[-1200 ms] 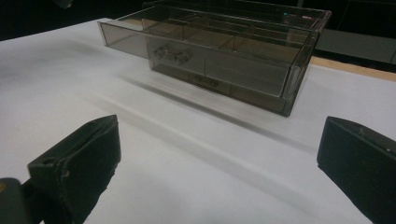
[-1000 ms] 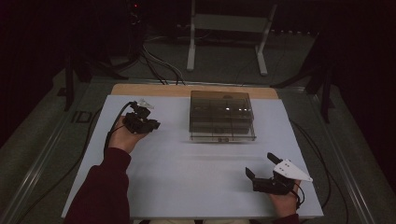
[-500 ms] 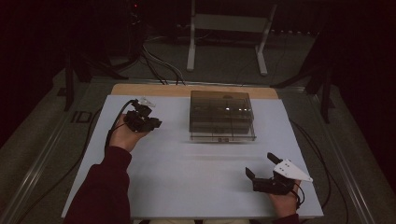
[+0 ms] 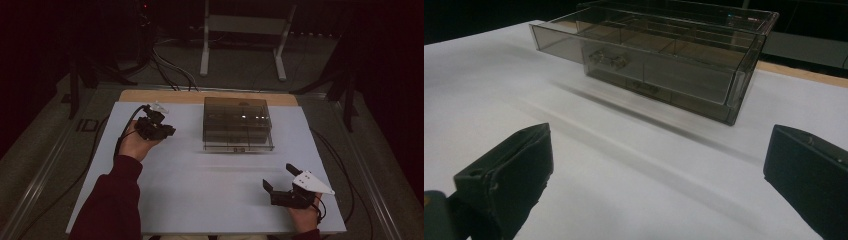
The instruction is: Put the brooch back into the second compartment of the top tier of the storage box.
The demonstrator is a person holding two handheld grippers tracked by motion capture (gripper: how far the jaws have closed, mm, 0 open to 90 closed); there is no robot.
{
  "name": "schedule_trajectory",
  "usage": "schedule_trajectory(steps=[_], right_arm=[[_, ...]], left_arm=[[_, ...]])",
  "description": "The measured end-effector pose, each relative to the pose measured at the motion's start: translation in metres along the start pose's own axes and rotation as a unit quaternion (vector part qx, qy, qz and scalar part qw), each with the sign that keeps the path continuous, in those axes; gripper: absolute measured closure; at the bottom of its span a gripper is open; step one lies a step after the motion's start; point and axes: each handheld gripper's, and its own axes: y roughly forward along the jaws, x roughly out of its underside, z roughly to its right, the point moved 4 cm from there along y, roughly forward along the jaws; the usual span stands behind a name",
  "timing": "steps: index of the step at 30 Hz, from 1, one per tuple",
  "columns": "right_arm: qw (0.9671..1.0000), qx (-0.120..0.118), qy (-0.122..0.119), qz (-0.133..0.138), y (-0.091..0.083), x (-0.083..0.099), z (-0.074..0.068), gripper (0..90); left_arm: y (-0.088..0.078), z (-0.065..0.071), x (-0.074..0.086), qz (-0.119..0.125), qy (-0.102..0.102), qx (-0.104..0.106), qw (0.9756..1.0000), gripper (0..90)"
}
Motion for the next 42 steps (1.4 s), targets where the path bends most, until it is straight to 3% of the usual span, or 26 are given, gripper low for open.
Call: schedule_trajectory(steps=[42], right_arm=[[1.0000,0.000,0.001,0.001,0.000,0.000,0.000,0.0]], left_arm=[[-0.001,0.024,-0.035,0.011,0.037,0.022,0.9990,80.5]])
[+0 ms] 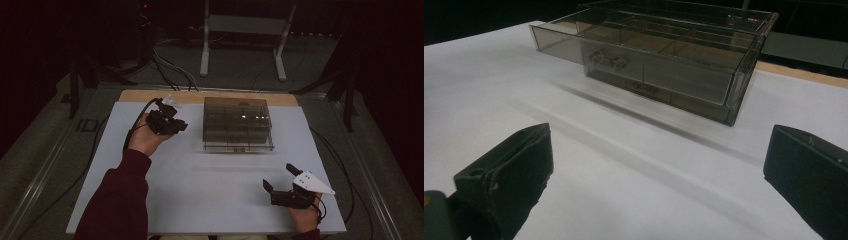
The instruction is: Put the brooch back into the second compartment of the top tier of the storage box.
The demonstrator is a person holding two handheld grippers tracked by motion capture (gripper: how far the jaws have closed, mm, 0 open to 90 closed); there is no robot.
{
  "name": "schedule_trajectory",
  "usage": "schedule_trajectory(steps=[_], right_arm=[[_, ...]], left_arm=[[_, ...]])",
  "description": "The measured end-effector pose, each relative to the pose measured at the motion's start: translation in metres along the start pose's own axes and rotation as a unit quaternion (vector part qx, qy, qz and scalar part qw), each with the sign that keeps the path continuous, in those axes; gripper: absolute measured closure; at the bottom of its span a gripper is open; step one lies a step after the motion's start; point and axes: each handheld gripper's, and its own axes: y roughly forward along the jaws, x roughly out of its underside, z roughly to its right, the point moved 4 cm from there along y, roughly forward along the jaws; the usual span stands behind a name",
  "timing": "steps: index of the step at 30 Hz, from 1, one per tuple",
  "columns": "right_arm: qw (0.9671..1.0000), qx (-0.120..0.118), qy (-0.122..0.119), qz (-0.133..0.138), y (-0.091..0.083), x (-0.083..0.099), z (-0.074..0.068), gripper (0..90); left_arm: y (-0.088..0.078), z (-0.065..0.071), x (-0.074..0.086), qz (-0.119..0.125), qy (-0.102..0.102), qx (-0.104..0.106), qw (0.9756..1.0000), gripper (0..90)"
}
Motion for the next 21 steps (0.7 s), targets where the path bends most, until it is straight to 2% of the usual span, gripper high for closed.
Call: schedule_trajectory(steps=[21], right_arm=[[1.0000,-0.001,0.000,0.000,0.000,0.000,0.000,0.0]], left_arm=[[0.008,0.015,-0.021,-0.012,0.027,0.010,0.9995,80.5]])
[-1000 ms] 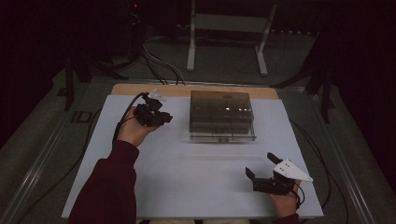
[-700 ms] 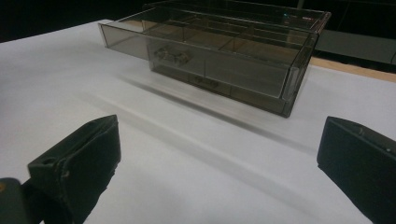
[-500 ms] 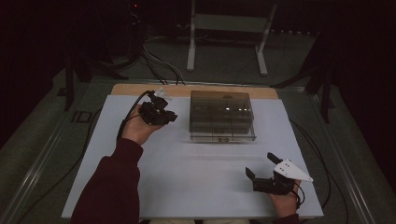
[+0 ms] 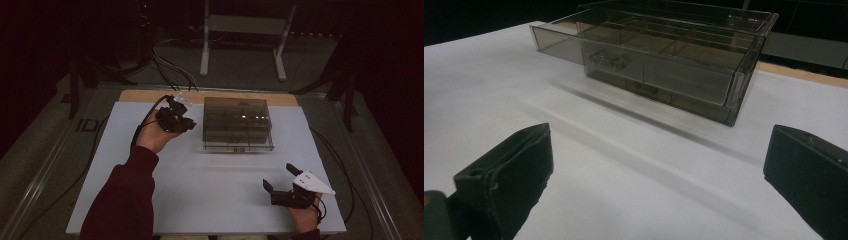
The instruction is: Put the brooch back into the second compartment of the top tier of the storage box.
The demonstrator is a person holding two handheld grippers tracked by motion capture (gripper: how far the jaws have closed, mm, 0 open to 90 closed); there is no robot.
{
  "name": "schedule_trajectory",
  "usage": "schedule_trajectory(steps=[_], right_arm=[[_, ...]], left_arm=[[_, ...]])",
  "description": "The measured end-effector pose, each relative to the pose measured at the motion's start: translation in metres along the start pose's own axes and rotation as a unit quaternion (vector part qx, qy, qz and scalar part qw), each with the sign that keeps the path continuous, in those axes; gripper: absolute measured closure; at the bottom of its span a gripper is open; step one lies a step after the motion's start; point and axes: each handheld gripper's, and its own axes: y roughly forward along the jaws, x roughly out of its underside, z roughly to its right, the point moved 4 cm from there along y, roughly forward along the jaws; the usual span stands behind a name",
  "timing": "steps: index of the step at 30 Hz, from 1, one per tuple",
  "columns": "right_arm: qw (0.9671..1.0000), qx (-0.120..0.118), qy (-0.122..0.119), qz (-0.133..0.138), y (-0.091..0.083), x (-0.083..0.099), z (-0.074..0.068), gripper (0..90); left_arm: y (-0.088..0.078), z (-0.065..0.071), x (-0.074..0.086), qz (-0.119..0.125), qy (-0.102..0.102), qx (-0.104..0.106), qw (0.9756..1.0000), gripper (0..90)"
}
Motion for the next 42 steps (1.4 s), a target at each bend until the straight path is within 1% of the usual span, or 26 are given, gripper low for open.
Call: schedule_trajectory(steps=[17,26,30,31,42], right_arm=[[1.0000,0.000,0.001,0.001,0.000,0.000,0.000,0.0],[1.0000,-0.001,0.000,0.001,0.000,0.000,0.000,0.0],[1.0000,-0.001,0.000,0.001,0.000,0.000,0.000,0.0],[1.0000,-0.002,0.000,0.000,0.000,0.000,0.000,0.0],[1.0000,-0.001,0.001,0.001,0.000,0.000,0.000,0.0]], left_arm=[[0.009,0.007,-0.013,-0.010,0.008,0.008,0.9999,80.4],[0.013,0.011,-0.020,-0.010,0.013,0.011,0.9998,80.5],[0.016,0.012,-0.022,-0.015,0.016,0.013,0.9997,80.5],[0.017,0.013,-0.023,-0.013,0.014,0.013,0.9997,80.5],[0.022,0.020,-0.034,-0.016,0.027,0.017,0.9994,80.5]])
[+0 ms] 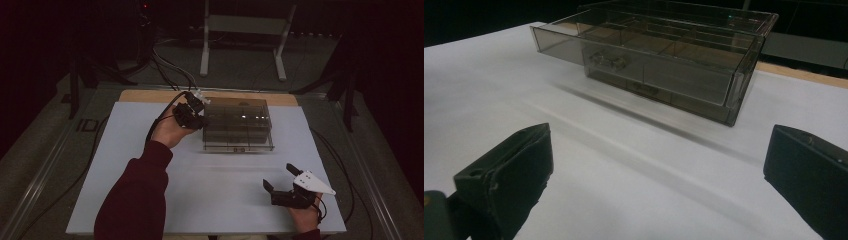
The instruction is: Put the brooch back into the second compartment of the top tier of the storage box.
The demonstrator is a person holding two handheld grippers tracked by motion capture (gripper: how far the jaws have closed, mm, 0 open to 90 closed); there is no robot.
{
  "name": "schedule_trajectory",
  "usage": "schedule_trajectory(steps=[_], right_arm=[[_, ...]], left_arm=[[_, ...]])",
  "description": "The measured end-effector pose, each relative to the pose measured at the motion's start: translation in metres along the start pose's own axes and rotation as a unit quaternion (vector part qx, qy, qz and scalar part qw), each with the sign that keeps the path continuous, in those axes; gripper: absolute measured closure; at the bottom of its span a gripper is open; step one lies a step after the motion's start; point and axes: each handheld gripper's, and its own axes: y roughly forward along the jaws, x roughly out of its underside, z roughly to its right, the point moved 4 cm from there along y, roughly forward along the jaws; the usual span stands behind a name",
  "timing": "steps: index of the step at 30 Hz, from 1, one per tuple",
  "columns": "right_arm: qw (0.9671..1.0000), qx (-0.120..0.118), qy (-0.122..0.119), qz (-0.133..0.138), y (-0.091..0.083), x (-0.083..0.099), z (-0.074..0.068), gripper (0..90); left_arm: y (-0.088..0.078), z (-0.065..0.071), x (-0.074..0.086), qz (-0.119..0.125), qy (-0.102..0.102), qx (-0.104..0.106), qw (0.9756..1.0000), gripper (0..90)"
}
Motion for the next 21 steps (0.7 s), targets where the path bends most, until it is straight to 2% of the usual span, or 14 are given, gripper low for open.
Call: schedule_trajectory(steps=[21], right_arm=[[1.0000,-0.001,0.000,0.001,0.000,0.000,0.000,0.0]], left_arm=[[0.016,0.008,-0.011,-0.011,0.006,0.009,0.9999,80.5]])
